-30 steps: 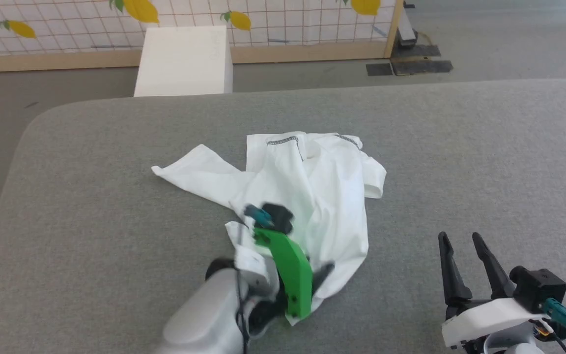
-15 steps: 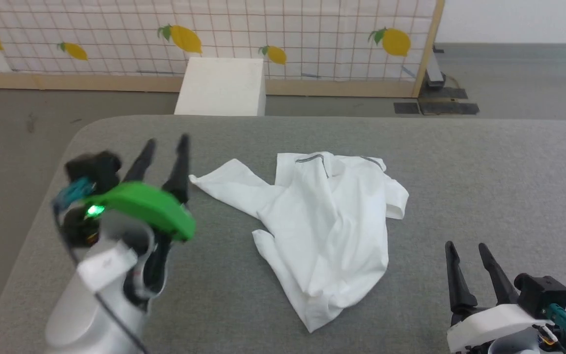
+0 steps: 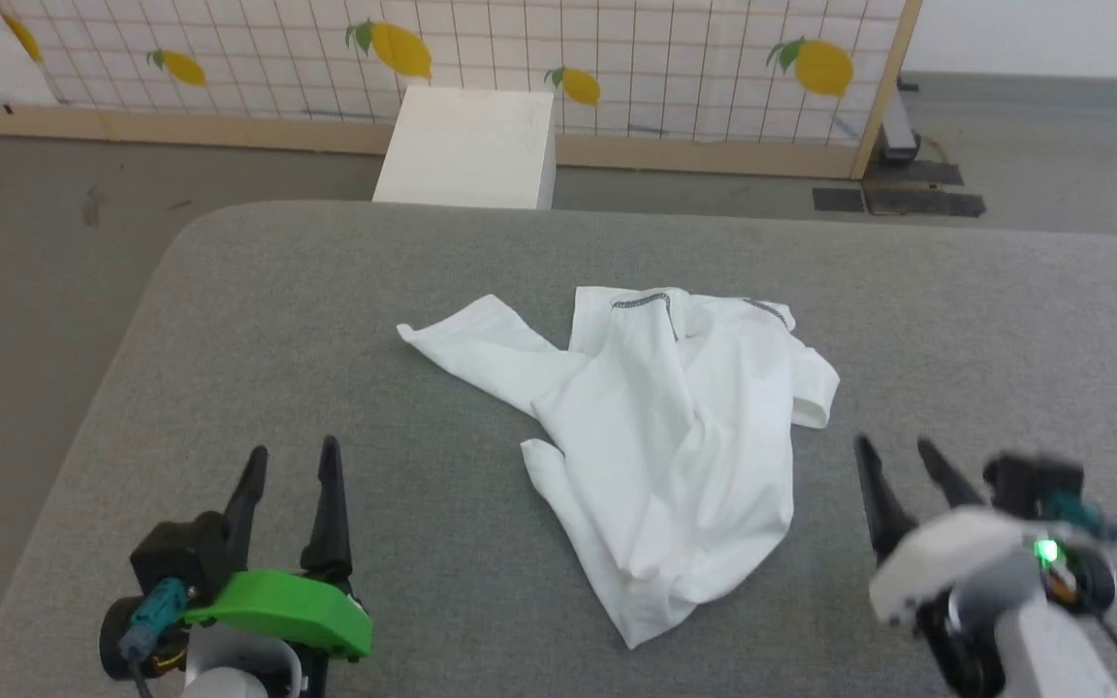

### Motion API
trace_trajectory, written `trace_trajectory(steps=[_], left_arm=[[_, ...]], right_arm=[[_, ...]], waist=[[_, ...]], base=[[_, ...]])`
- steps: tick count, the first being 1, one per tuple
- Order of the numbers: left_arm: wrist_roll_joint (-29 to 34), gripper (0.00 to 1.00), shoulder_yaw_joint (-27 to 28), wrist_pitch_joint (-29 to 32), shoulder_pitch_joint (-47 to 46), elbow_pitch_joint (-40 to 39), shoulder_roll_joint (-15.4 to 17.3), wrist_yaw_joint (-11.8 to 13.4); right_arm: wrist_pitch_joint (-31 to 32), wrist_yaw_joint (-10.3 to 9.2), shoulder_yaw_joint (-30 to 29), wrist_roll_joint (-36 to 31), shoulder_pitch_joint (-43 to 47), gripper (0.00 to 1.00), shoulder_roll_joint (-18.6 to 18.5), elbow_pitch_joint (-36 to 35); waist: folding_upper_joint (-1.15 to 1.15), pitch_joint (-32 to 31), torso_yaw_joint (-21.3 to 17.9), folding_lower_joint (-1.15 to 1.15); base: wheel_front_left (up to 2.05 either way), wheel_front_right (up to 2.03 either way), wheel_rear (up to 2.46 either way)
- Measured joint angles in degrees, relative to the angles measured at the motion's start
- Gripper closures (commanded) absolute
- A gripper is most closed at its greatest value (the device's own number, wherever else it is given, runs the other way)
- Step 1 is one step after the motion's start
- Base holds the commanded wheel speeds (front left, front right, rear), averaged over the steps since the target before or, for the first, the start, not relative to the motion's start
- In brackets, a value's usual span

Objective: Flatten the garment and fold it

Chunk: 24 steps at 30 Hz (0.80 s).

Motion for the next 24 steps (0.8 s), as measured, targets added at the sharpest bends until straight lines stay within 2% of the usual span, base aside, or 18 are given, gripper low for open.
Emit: trace_trajectory(steps=[5, 11, 15, 19, 20, 21, 22, 24], left_arm=[[2.8, 0.00, 1.6, -0.2, 0.2, -2.5, -1.9, -1.0], [4.6, 0.00, 2.2, -0.2, -0.9, -2.4, -4.8, -4.0], [6.3, 0.00, 2.4, -0.2, -2.9, -1.4, -6.6, -6.1], [7.3, 0.00, 2.9, -0.2, -3.3, -0.3, -7.6, -7.4], [7.6, 0.00, 3.2, -0.2, -3.3, -0.1, -7.9, -7.7], [7.7, 0.00, 3.5, -0.2, -3.3, 0.0, -8.2, -8.0], [7.9, 0.00, 3.7, -0.2, -3.3, 0.2, -8.3, -8.1], [8.4, 0.00, 4.5, -0.2, -3.2, 0.5, -8.5, -8.5]], right_arm=[[11.1, 0.00, -1.5, -4.4, -12.8, 0.00, 0.0, 4.6], [26.1, 0.00, -2.6, -12.0, -27.5, 0.00, 0.0, 14.1], [31.1, 0.00, -2.3, -16.8, -31.2, 0.00, -0.1, 18.4], [32.9, 0.00, -1.5, -17.7, -31.8, 0.00, 0.1, 22.0], [32.8, 0.00, -1.7, -17.7, -31.8, 0.22, 0.0, 22.6], [32.7, 0.00, -1.8, -17.7, -31.9, 0.94, 0.0, 23.0], [32.4, 0.00, -1.8, -17.7, -32.0, 1.00, 0.0, 23.3], [30.8, 0.00, -1.5, -17.2, -32.4, 1.00, 0.0, 23.6]], waist=[[0.00, 2.3, 0.4, 0.00], [0.00, 5.6, 2.0, 0.00], [0.00, 7.4, 4.1, 0.00], [0.00, 9.1, 6.1, 0.00], [0.00, 9.5, 6.5, 0.00], [0.00, 9.9, 6.8, 0.00], [0.00, 10.1, 7.0, 0.00], [0.00, 10.6, 7.2, 0.00]], base=[[0.00, 0.00, 0.00], [0.00, 0.00, 0.00], [0.00, 0.00, 0.00], [0.00, 0.00, 0.00], [0.00, 0.00, 0.00], [0.00, 0.00, 0.00], [0.00, 0.00, 0.00], [0.00, 0.00, 0.00]])
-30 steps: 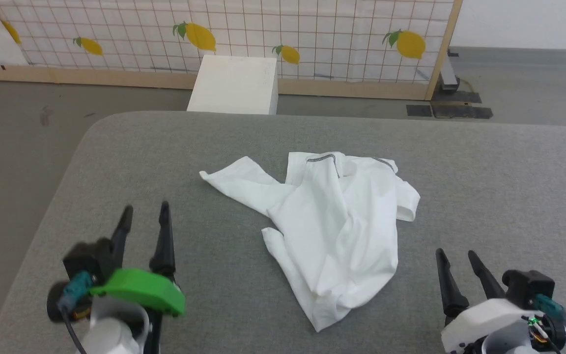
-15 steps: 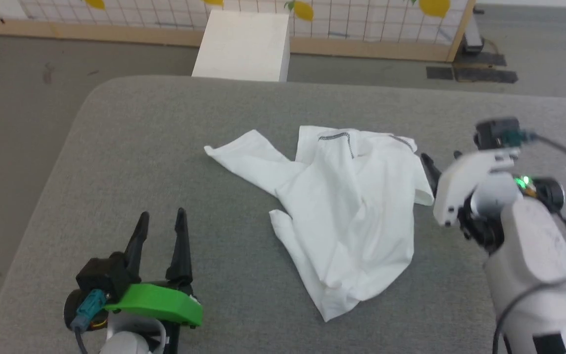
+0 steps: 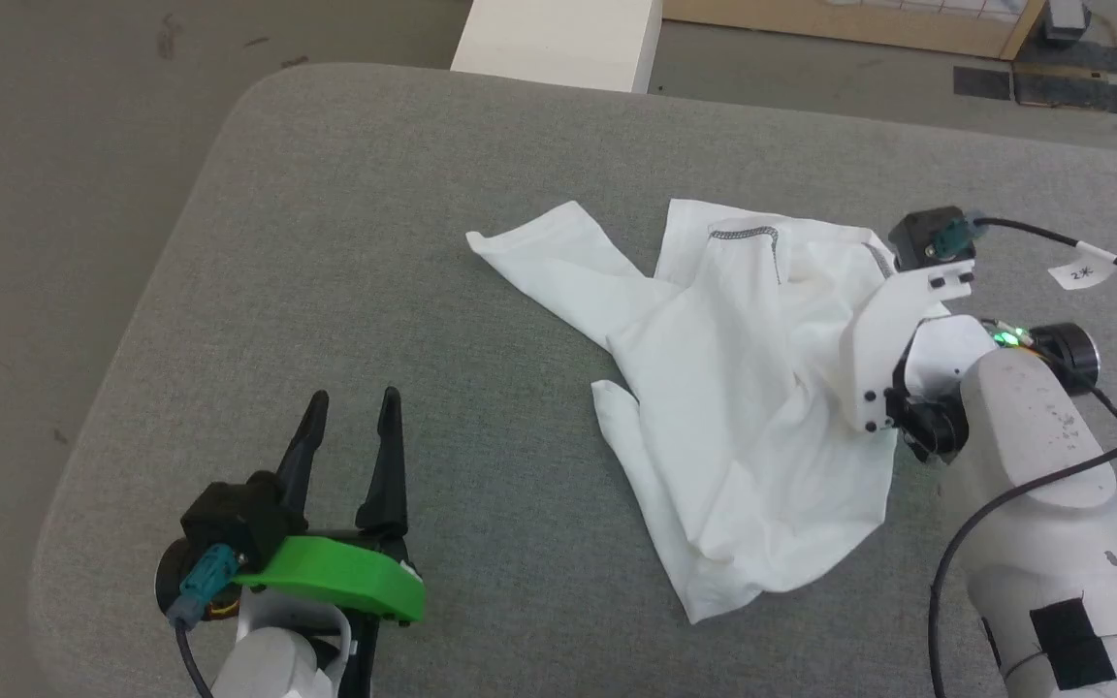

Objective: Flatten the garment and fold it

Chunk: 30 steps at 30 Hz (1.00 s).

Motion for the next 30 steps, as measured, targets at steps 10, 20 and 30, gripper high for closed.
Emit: trace_trajectory(steps=[10, 20, 30], left_arm=[[1.8, 0.00, 2.3, 0.0, 0.3, 0.7, -1.4, -1.1], [2.2, 0.00, 2.9, 0.0, 1.4, 1.3, -2.0, -2.1], [-2.4, 0.00, 1.3, 4.1, -2.2, 4.4, -2.9, -4.6]], right_arm=[[-12.8, 0.00, -5.6, 7.8, 1.1, 1.00, -0.7, -11.3], [-5.0, 0.00, -19.1, 11.9, 30.0, 1.00, -0.3, -30.3], [-19.7, -0.01, -21.2, 24.4, 33.0, 0.00, -0.1, -33.8]], waist=[[0.00, -1.6, -2.7, 0.00], [0.00, -4.4, -6.1, 0.00], [0.00, -4.7, -9.3, 0.00]], base=[[0.00, 0.00, 0.00], [0.00, 0.00, 0.00], [0.00, 0.00, 0.00]])
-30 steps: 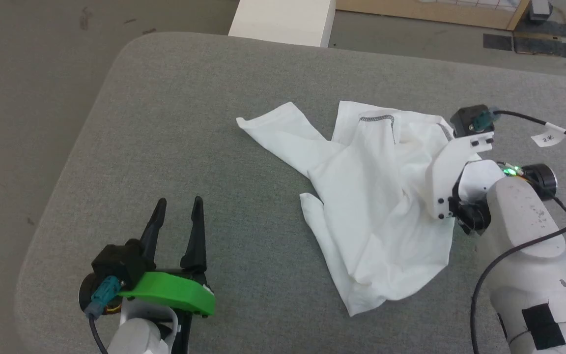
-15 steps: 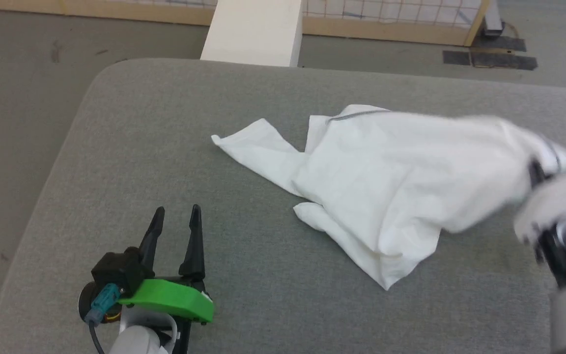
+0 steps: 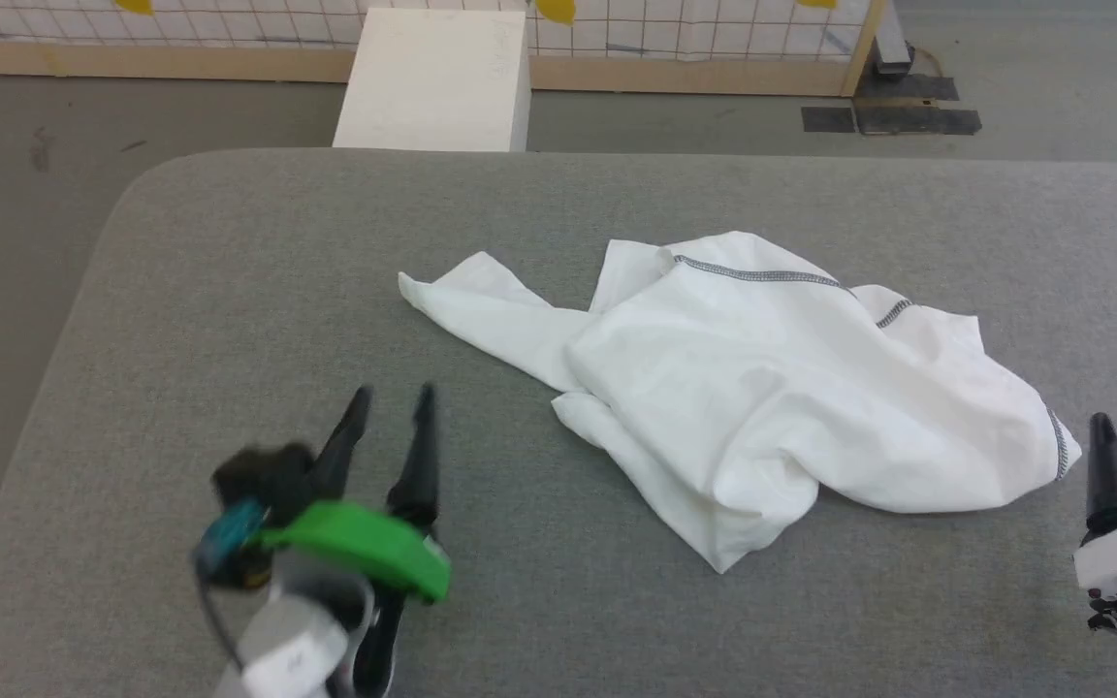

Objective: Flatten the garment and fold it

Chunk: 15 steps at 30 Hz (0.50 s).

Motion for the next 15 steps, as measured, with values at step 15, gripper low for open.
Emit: trace_trajectory(steps=[15], left_arm=[[0.6, 0.00, -11.4, 40.3, -31.6, 19.7, 0.1, -0.7]], right_arm=[[-0.9, 0.00, 3.4, 0.1, -0.3, 0.00, 0.0, -0.8]], waist=[[0.00, 5.5, -5.7, 0.00]], base=[[0.00, 0.00, 0.00]])
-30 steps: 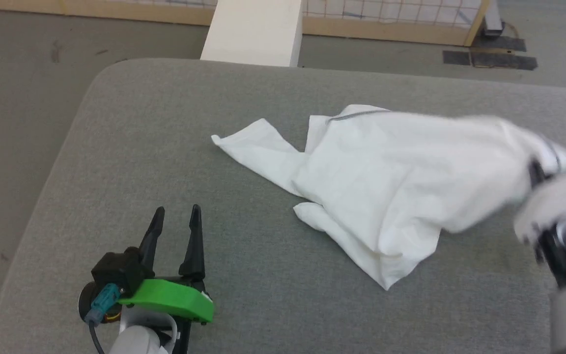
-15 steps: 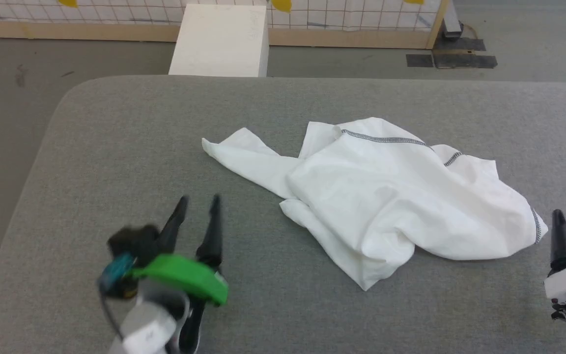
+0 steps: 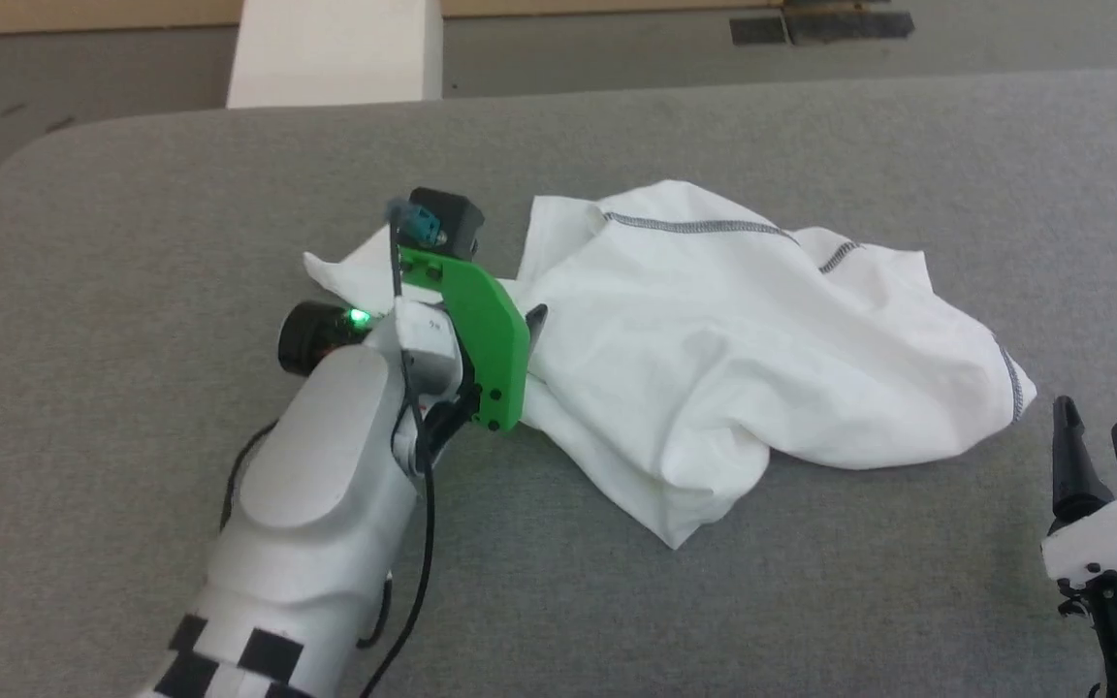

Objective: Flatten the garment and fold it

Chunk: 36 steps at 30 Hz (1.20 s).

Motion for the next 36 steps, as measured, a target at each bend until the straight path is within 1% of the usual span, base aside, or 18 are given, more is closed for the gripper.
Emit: trace_trajectory(steps=[4, 10, 11, 12, 13, 15, 18, 22, 25, 26, 28, 31, 34, 36], left_arm=[[1.2, 0.00, -0.8, 0.5, -2.8, 2.9, 1.1, 0.4], [0.6, 0.00, -0.6, 0.9, -3.8, 7.6, 1.2, 0.6], [0.0, 0.19, -0.3, 1.0, -3.9, 7.8, 1.1, 0.5], [-0.9, 0.66, 0.2, 0.4, -4.2, 7.7, 1.0, 0.2], [-1.6, 1.00, 0.5, -0.4, -4.5, 7.6, 0.9, -0.2], [-3.4, 1.00, 0.5, -1.0, -4.7, 7.3, 0.7, -0.8], [-6.5, 1.00, 1.2, -3.8, -4.7, 5.9, -0.2, -1.5], [-11.2, 1.00, 5.0, -9.4, -4.5, 1.8, -0.5, -1.8], [-12.6, 1.00, 9.0, -14.1, -1.9, -4.3, 0.6, -1.4], [-13.1, 1.00, 10.3, -15.6, 0.1, -7.0, 1.6, -0.4], [-13.0, 1.00, 12.0, -16.7, 5.0, -11.8, 3.8, 1.7], [-12.4, 1.00, 15.0, -16.9, 15.8, -18.8, 6.6, 6.7], [-12.7, 1.00, 17.1, -15.8, 25.6, -23.4, 7.2, 10.0], [-13.4, 1.00, 17.2, -14.5, 31.3, -25.5, 6.8, 11.7]], right_arm=[[-0.4, -0.01, 0.9, 0.4, -0.1, 0.00, 0.0, 0.3], [-1.0, 0.00, 2.5, 0.8, -1.2, 0.00, 0.0, 0.9], [-1.1, 0.00, 2.6, 1.1, -1.4, 0.00, 0.0, 0.8], [-1.3, 0.00, 2.7, 1.4, -1.5, 0.00, 0.0, 0.9], [-1.4, 0.00, 2.8, 1.4, -1.5, 0.00, 0.0, 0.9], [-1.5, -0.01, 2.7, 1.3, -1.5, 0.00, 0.0, 1.2], [-1.5, 0.00, 2.9, 1.1, -1.5, 0.00, 0.0, 1.6], [-1.5, -0.01, 3.1, 0.4, -1.5, 0.00, 0.0, 2.0], [-1.3, -0.01, 3.6, 0.0, -1.4, 0.00, 0.0, 2.3], [-1.2, -0.01, 3.6, 0.0, -1.4, 0.00, 0.0, 2.4], [-1.0, -0.01, 3.6, -0.1, -0.9, 0.00, 0.0, 2.4], [-0.5, -0.01, 3.7, -0.5, -0.1, 0.00, 0.0, 2.5], [0.0, -0.01, 4.2, -0.5, 0.2, 0.00, 0.0, 2.5], [0.2, -0.01, 4.8, -0.5, 0.2, 0.00, 0.0, 2.5]], waist=[[0.00, 2.1, -1.6, 0.00], [0.00, 5.0, -4.1, 0.00], [0.00, 5.3, -4.3, 0.00], [0.00, 5.8, -4.5, 0.00], [0.00, 6.1, -4.6, 0.00], [0.00, 6.6, -4.5, 0.00], [0.00, 6.6, -3.9, 0.00], [0.00, 5.5, -2.7, 0.00], [0.00, 3.8, -1.7, 0.00], [0.00, 3.2, -1.3, 0.00], [0.00, 2.2, -0.2, 0.00], [0.00, 0.7, 2.1, 0.00], [0.00, -0.7, 4.3, 0.00], [0.00, -1.5, 5.6, 0.00]], base=[[0.00, 0.00, 0.00], [0.00, 0.00, 0.00], [0.00, 0.00, 0.00], [0.00, 0.00, 0.00], [0.00, 0.00, 0.00], [0.00, 0.00, 0.00], [0.00, 0.00, 0.00], [0.00, 0.00, 0.00], [0.00, 0.00, 0.00], [0.00, 0.00, 0.00], [0.00, 0.00, 0.00], [0.00, 0.00, 0.00], [0.00, 0.00, 0.00], [0.00, 0.00, 0.00]])
